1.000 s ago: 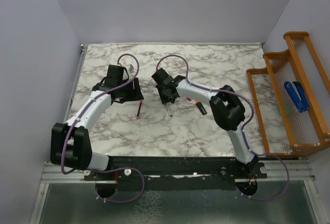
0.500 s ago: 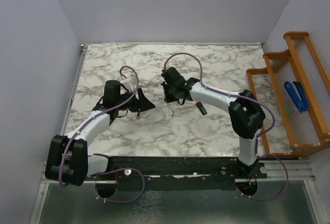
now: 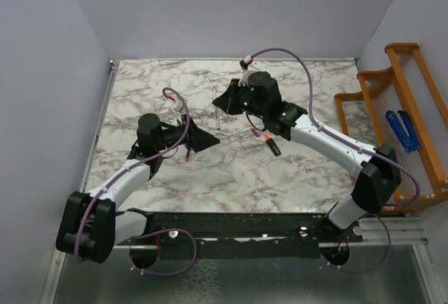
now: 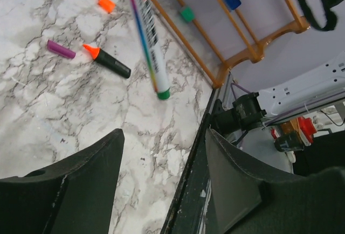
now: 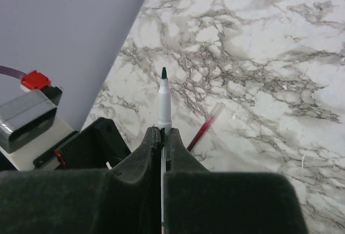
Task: Insert the pens into the pen caps
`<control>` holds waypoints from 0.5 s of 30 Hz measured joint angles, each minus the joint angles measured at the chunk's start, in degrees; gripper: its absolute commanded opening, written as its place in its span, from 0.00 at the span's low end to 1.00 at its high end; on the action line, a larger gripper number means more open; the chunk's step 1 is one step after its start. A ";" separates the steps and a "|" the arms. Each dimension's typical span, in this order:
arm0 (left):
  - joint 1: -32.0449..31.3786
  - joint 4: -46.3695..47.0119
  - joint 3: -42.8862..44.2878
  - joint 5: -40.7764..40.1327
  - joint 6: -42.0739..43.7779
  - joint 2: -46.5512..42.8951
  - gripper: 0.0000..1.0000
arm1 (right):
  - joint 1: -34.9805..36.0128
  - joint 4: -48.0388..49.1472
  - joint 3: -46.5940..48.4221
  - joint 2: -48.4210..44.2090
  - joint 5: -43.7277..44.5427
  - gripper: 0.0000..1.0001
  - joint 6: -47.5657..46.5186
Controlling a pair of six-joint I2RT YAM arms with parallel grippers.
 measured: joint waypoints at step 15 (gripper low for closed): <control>-3.02 13.62 2.34 0.15 -8.31 6.47 0.42 | 0.00 0.68 -3.23 -1.88 -2.51 0.00 1.75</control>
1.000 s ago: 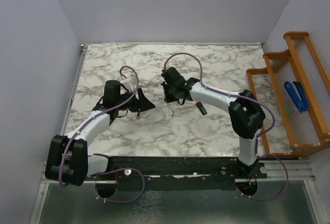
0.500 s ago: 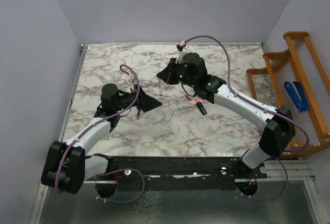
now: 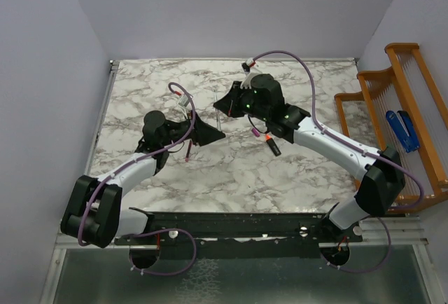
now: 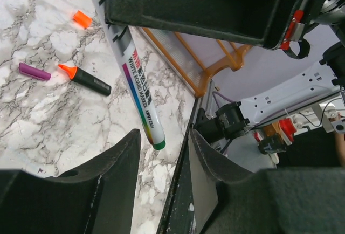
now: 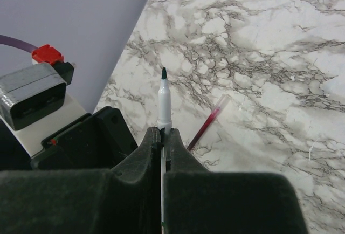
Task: Insert the pens into the pen caps
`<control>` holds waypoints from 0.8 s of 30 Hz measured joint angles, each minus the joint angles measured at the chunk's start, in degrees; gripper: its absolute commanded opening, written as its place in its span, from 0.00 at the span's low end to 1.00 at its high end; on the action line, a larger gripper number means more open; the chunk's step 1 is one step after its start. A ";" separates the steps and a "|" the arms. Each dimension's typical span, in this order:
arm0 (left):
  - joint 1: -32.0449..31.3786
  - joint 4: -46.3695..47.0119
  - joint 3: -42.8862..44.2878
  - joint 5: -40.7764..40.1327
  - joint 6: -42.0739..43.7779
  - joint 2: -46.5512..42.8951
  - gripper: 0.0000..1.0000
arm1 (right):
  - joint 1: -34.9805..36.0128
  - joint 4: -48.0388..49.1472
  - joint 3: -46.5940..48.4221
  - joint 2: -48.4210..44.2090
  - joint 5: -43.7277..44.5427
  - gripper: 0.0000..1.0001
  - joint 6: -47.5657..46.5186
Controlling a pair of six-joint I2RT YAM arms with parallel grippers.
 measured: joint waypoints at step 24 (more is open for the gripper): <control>-0.09 2.82 2.69 -0.81 -1.33 4.11 0.00 | 0.00 1.11 -1.07 -0.39 -2.56 0.01 0.17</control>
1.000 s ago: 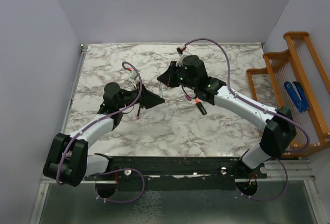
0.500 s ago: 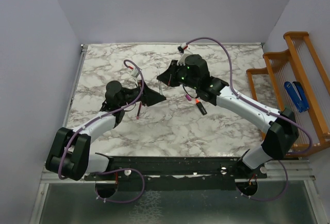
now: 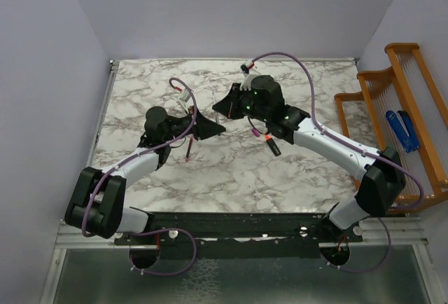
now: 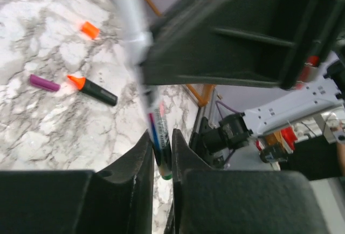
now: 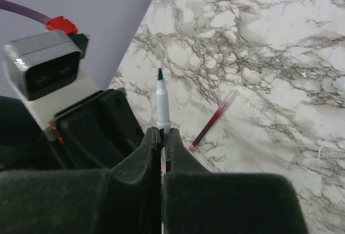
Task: Insert the pens into the pen caps
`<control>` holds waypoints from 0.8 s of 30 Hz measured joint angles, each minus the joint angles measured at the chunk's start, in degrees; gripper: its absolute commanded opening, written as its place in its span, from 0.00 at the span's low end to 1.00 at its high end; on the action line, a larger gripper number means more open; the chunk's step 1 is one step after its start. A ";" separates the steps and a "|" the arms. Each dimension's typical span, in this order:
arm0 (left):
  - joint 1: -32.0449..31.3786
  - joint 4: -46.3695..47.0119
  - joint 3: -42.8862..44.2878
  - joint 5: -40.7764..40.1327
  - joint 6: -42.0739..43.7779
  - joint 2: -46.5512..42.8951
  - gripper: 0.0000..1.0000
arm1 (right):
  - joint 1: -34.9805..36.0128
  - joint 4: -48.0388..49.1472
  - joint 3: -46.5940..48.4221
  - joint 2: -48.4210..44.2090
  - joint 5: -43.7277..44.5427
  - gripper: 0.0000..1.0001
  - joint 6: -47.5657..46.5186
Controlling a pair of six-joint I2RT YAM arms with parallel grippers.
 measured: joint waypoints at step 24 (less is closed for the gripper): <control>5.07 -7.02 -2.47 0.63 1.92 0.13 0.00 | -3.48 -5.33 -0.66 -12.44 13.55 0.56 -15.10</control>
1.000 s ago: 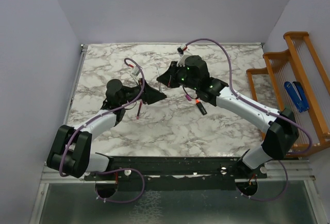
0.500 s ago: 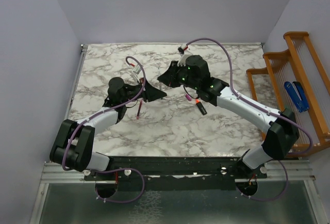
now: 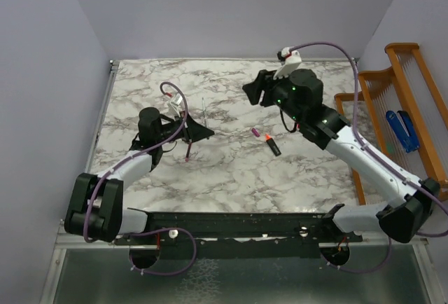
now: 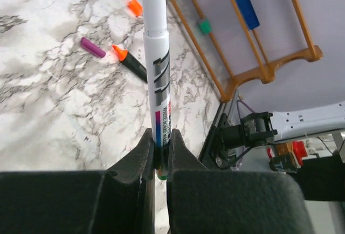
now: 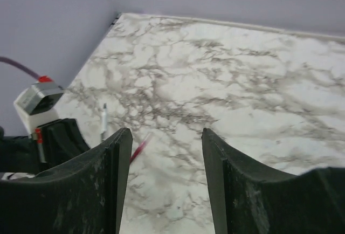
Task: Insert the pens into the pen caps
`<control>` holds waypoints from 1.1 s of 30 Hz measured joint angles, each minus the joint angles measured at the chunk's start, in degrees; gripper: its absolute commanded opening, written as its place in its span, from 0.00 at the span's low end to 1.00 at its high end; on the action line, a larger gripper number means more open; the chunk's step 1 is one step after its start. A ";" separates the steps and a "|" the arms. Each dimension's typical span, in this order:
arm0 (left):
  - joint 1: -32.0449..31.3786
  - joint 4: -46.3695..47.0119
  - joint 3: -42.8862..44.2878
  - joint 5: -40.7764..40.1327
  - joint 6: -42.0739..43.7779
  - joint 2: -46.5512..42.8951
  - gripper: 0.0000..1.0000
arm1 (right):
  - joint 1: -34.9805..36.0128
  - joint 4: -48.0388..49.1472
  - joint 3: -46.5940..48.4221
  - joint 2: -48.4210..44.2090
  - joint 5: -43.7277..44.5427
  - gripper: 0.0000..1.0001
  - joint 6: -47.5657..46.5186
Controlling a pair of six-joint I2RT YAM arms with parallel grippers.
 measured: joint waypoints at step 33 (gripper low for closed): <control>1.14 -38.75 4.04 -6.08 27.67 -10.91 0.00 | -11.45 -19.65 3.54 34.64 -11.28 0.35 -16.59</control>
